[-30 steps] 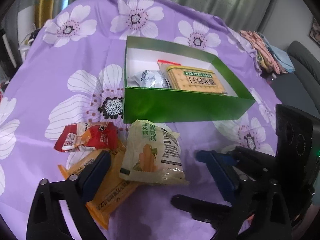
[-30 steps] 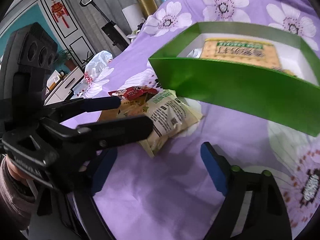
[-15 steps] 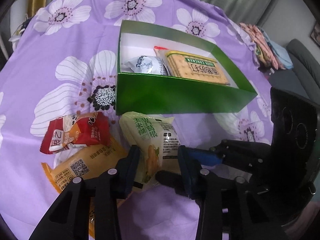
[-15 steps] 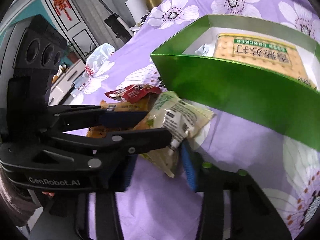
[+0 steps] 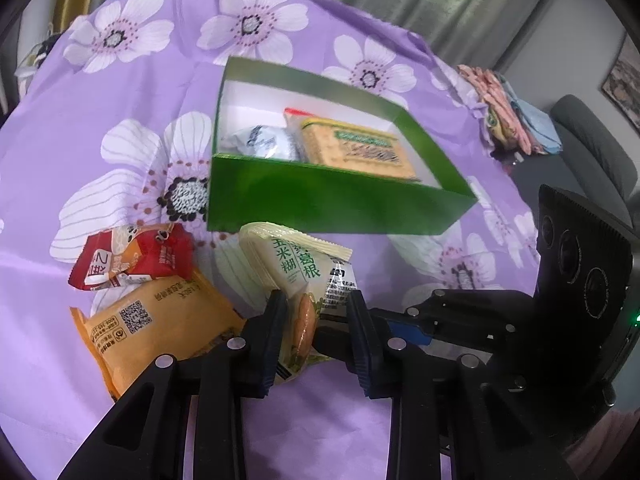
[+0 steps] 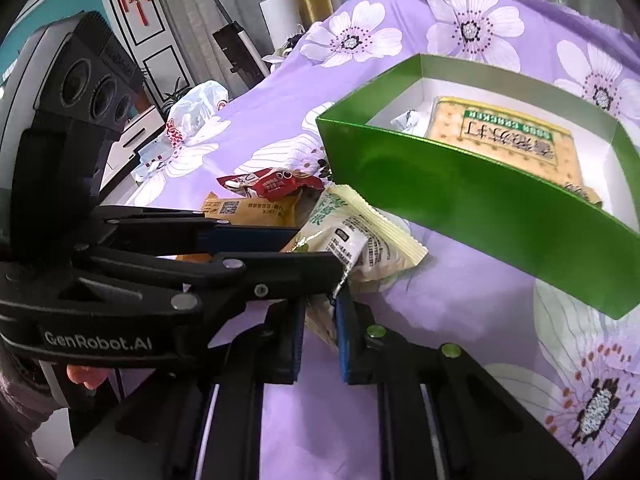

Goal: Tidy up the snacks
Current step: 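Carry the corn snack bag into the green box and open the right gripper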

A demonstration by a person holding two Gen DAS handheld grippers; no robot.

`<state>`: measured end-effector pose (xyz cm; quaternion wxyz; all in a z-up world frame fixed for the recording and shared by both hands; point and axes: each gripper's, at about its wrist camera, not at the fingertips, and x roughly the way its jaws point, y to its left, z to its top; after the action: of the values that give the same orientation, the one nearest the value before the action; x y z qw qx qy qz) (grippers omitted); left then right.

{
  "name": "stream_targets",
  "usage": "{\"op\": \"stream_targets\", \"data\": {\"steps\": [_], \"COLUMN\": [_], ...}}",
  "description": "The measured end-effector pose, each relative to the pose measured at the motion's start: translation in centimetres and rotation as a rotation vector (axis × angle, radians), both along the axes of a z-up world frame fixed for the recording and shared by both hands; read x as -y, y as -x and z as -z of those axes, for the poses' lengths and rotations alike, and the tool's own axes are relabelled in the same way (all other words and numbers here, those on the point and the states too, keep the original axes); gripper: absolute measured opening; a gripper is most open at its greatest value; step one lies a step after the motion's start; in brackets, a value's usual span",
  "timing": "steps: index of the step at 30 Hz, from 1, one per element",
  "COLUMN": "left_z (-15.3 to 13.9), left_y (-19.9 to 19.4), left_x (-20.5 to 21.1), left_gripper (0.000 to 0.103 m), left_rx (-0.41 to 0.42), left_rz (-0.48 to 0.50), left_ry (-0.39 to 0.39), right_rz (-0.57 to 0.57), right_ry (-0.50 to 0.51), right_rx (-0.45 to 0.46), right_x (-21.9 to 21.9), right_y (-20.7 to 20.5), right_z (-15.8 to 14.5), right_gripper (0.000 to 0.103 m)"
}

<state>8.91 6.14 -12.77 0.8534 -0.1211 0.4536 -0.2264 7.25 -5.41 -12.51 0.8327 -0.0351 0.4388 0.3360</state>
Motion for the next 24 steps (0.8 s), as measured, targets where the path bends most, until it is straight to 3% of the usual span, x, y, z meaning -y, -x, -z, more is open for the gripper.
{"op": "stream_targets", "data": {"steps": [13,24], "left_z": [-4.9,-7.2], "left_y": [1.4,1.1], "left_x": [1.6,2.9], "left_gripper": [0.031,0.031], "left_rx": [0.120,0.177], "left_rz": [0.023,0.036], "left_ry": [0.018,0.017], "right_rz": [0.021,0.041], "right_ry": [-0.003,-0.012], "right_rx": [0.139,0.209], "right_x": [1.8,3.1], "right_y": [1.9,2.0], "right_z": [-5.0,-7.0], "right_gripper": [0.014,0.015]}}
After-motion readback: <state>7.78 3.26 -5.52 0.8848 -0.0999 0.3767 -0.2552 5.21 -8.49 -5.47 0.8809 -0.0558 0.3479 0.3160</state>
